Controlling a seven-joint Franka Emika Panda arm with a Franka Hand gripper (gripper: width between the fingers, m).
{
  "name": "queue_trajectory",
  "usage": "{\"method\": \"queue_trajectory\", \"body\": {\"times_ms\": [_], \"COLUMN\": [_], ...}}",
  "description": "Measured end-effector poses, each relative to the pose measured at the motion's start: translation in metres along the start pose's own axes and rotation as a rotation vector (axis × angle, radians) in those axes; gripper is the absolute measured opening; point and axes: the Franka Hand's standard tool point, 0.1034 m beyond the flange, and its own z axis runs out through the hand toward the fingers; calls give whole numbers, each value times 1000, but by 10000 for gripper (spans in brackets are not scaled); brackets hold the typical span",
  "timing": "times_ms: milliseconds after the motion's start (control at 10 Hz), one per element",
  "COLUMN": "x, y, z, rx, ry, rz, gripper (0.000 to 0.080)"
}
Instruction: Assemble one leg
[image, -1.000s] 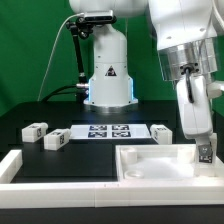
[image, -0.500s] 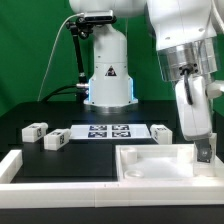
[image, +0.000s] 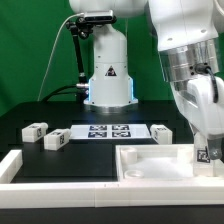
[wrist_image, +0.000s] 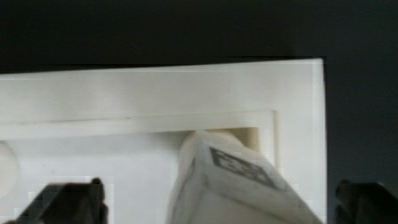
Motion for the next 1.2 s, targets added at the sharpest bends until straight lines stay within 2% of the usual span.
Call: {"method": "queue_trajectory", "body": {"times_ms": [200,600,800,900,1000,1100,1200], "x": [-4,-1,1,1,-3,-2,-1], "y": [-2,-3,-3,-3,-3,-4,-4], "z": [0,0,0,-1,-2,-2,-2], "rx": [-43,-74,-79,-109,-149,-148,-148], "ry": [7,24,19,29,33,34,34], "rz": [-218,-682,-844,-993,-1090,-1156,-1144], "gripper": [649,649,649,649,649,649,547]}}
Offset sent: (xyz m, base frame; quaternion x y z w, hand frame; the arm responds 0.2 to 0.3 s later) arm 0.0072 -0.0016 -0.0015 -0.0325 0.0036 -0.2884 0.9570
